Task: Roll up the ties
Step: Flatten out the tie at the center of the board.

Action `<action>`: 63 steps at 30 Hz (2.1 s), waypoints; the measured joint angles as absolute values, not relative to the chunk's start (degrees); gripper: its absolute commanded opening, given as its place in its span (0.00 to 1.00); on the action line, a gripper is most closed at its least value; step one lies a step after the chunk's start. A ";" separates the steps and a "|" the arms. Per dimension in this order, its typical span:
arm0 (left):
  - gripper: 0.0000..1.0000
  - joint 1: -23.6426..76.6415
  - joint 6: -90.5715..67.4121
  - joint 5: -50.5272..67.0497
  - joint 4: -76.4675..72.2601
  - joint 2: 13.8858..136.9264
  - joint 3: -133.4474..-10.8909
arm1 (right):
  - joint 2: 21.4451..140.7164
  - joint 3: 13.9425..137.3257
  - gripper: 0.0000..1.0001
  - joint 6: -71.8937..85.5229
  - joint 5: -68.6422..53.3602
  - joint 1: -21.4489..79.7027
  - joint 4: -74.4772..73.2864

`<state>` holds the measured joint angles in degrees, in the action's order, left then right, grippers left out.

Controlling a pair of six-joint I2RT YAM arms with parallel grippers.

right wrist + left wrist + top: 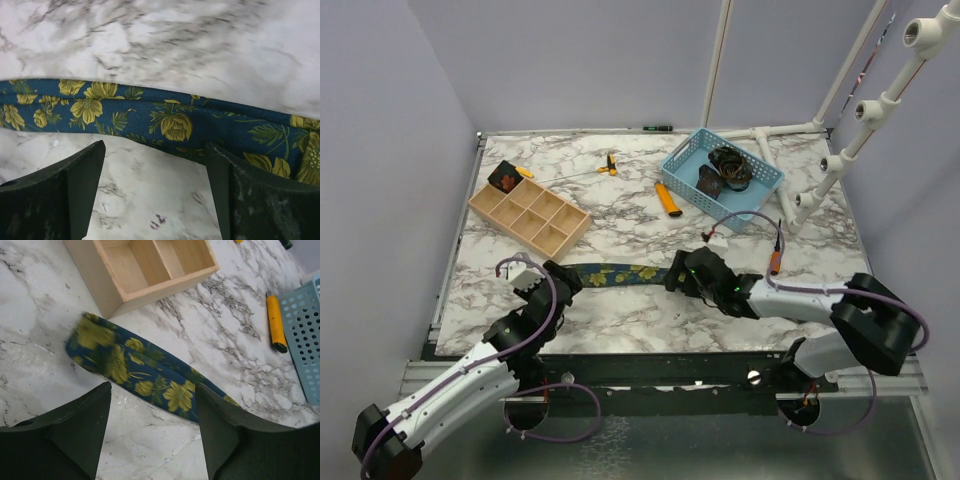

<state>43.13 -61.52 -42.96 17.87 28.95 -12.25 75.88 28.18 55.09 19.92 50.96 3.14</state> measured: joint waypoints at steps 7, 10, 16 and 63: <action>0.79 43.13 -59.44 -42.92 22.90 26.57 -17.21 | 80.60 34.98 0.91 45.28 13.74 50.92 2.76; 0.79 43.13 -57.67 -42.83 23.49 26.94 -18.57 | 73.01 34.98 0.88 45.23 14.70 50.41 -3.46; 0.76 43.11 -55.24 -38.37 20.23 31.31 -18.96 | 54.15 32.38 0.76 53.54 20.51 40.40 -19.55; 0.73 43.11 -55.22 -26.26 8.88 35.33 -14.06 | 49.95 21.91 0.00 62.63 24.58 19.00 -23.86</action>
